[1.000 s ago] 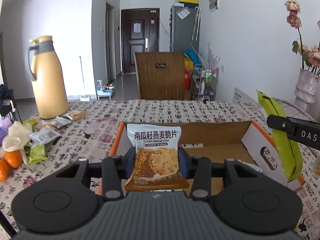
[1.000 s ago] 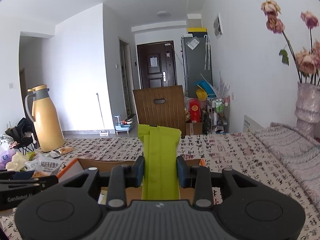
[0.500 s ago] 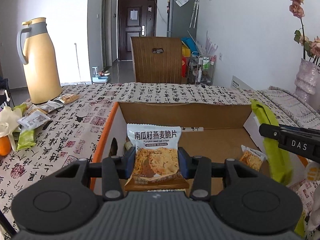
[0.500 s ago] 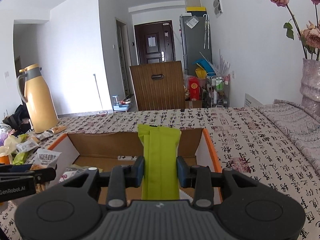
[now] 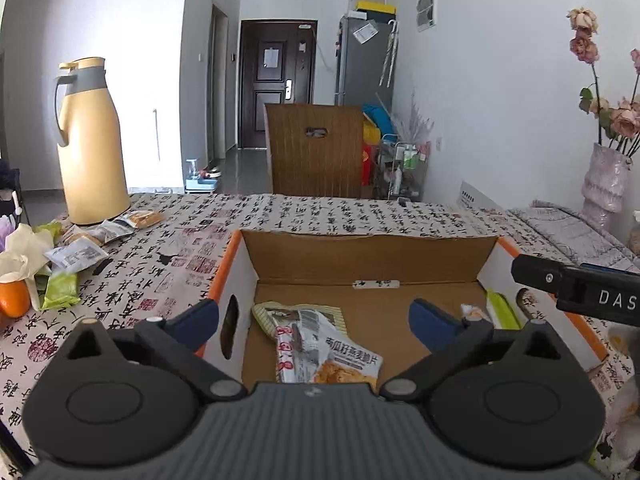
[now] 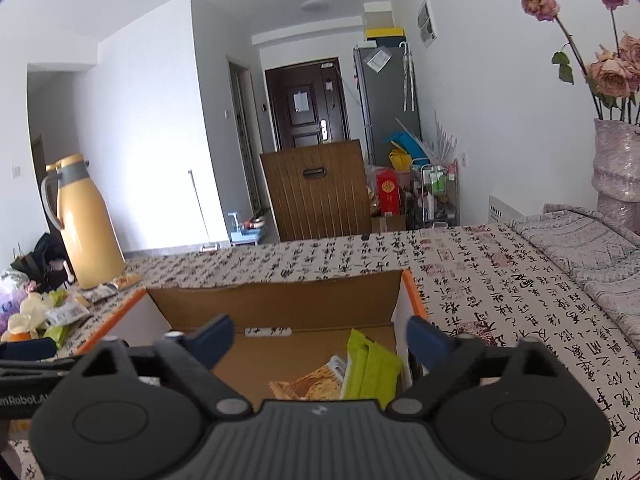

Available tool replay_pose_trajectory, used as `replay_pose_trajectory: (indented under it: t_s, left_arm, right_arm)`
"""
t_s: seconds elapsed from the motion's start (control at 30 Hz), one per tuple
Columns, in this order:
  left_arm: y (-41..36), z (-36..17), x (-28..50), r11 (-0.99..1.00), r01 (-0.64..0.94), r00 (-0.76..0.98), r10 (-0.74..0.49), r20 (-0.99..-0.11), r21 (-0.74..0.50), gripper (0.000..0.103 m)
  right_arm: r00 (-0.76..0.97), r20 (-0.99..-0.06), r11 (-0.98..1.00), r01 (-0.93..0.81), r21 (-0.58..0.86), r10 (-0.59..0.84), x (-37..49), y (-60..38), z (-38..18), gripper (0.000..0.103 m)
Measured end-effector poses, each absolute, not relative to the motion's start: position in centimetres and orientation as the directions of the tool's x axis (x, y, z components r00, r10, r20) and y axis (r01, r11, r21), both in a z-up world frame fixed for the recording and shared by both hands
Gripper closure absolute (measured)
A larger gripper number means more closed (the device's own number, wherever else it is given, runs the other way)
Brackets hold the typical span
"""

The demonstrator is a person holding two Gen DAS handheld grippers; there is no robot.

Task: Organize snacks
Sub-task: 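Withdraw both open tools from the box back to the snack pile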

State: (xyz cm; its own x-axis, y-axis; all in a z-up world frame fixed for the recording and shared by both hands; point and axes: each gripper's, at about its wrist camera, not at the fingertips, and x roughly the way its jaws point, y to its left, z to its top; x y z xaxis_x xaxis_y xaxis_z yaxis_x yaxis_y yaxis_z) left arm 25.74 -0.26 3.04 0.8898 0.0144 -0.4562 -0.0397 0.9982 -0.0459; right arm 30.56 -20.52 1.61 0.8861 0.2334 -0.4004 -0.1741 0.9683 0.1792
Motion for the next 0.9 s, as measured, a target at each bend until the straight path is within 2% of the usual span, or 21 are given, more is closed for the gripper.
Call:
replay_pose_trajectory:
  t_s: [0.57, 0.9]
  left_arm:
    - [-0.3, 3.8, 24.7, 0.997, -0.04, 0.905, 0.011, -0.426, -0.061, 0.0]
    - [-0.1, 5.7, 23.3, 0.996, -0.06, 0.925, 0.03, -0.38, -0.069, 0.0]
  right_arm:
    - [0.895, -0.382, 0.968, -0.177, 0.176, 0.232, 30.0, -20.7, 2.1, 0.0]
    - [0.915, -0.339, 0.971, -0.174, 0.164, 0.221, 28.6, -21.1, 3.8, 0.0]
